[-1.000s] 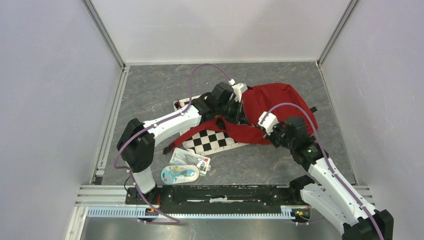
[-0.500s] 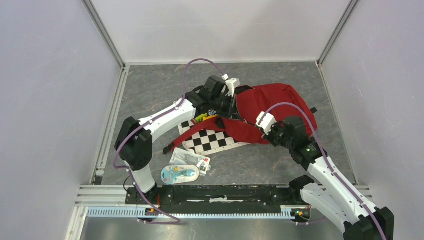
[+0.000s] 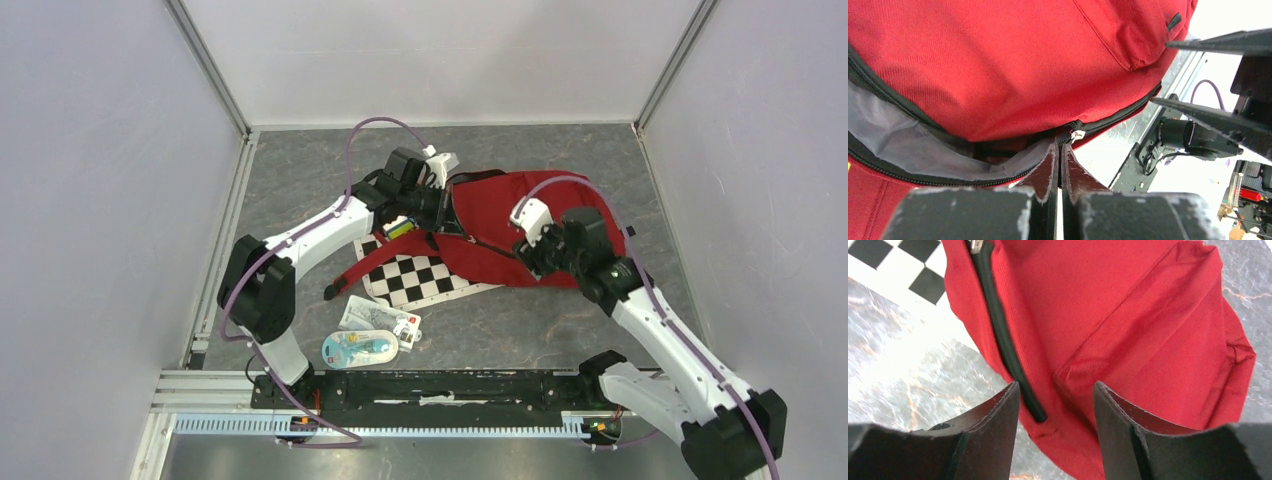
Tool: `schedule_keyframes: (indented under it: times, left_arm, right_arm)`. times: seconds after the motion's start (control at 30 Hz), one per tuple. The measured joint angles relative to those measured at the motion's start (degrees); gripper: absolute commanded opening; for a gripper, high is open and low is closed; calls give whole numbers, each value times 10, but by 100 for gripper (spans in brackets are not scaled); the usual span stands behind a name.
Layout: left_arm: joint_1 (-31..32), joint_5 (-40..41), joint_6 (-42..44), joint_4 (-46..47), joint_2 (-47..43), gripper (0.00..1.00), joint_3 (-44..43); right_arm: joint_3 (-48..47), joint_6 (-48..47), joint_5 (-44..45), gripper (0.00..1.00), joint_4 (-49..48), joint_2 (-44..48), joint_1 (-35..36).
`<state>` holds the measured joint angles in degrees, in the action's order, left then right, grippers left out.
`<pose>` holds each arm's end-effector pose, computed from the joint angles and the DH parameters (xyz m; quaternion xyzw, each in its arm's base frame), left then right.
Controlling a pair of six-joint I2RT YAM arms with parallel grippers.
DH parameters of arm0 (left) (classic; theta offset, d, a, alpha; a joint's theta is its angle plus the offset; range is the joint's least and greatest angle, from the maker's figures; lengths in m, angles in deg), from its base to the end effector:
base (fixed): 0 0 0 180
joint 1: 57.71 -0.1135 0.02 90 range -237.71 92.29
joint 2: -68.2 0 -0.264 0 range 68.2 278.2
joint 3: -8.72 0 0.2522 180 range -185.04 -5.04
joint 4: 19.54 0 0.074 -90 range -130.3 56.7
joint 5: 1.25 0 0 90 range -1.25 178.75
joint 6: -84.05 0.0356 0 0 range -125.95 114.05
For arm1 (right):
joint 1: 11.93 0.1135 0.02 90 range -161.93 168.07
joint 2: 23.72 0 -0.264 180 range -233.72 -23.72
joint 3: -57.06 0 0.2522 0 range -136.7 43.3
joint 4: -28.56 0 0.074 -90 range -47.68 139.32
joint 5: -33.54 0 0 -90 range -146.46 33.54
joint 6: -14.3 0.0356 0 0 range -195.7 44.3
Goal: Pack the student bag
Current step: Zip the student bag at the center of the board.
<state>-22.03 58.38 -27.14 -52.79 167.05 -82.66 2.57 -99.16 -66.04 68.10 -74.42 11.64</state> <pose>0.3063 -0.2421 0.2733 0.2190 0.8564 -0.4010 0.2405 0.1745 0.0826 0.2707 -0.3888 0.7981 0.0748 0.4543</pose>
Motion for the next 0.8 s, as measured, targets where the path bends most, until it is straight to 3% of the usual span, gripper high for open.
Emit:
schedule_keyframes:
  times: [0.23,0.5,0.63,0.8]
  left_arm:
    - [2,-7,-5,27,-27,2,54]
    - [2,-6,-5,42,-51,2,100]
    - [3,-1,-6,47,-55,2,111]
    - [4,1,-6,48,-55,2,111]
  right_arm:
    - [-87,124,-35,61,-50,-123,-1]
    - [-205,279,-15,58,-118,-294,0]
    - [-223,276,-43,63,-124,-342,5]
    - [-130,218,-116,65,-130,-271,9]
